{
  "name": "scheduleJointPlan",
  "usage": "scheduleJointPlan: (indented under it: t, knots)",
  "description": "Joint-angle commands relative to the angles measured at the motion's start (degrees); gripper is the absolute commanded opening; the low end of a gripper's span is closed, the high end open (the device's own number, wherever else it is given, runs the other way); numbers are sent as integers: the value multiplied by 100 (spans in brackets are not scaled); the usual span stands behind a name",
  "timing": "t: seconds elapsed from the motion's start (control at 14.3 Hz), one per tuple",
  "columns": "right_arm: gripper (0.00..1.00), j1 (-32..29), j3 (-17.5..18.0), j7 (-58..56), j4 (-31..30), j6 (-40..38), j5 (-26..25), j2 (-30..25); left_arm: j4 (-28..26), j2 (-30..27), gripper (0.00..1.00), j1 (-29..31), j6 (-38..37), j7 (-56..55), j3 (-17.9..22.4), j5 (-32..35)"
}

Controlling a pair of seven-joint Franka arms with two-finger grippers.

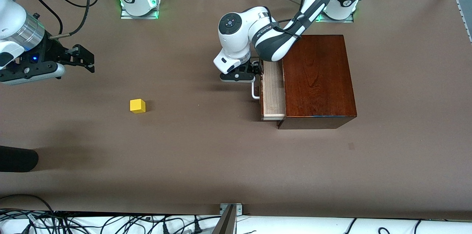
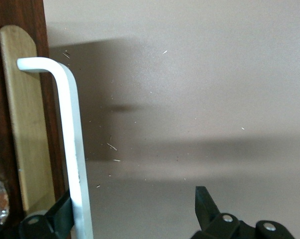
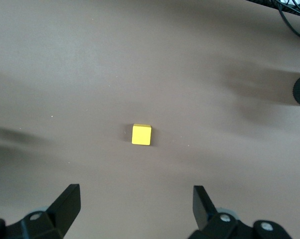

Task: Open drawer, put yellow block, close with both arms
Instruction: 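Pull the drawer open by its handle with the left gripper, then retract the left gripper while the right gripper reaches the yellow cube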

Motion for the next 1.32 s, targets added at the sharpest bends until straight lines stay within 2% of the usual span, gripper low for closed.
scheduleJointPlan:
  t: [0.0, 0.35, 0.63, 0.84, 0.98, 1.11, 1.25]
  knots:
    - [100, 0, 43, -7, 88, 84, -3, 26, 424, 252, 100, -216, 78, -100, -11, -21]
    - [100, -18, 43, 1, 106, 296, 128, 149, 451, 200, 100, -252, 69, -100, -11, -12]
    - [100, -27, 34, -77, 106, 7, 235, 17, 442, -89, 100, -182, -18, -56, -20, -29]
    - [100, -27, 34, -78, 97, -310, 235, 69, 468, -423, 100, -77, -483, -13, -20, -99]
    - [100, 0, 43, -69, 79, -337, 191, 419, 486, -800, 100, 116, -1035, 171, -28, -450]
    - [100, -9, 52, -60, 27, -188, 252, 692, 486, -1248, 100, 484, -1519, 601, -28, -775]
    - [100, -9, 61, -51, -375, 275, 252, 782, 495, -1583, 100, 976, -1985, 1145, -37, -960]
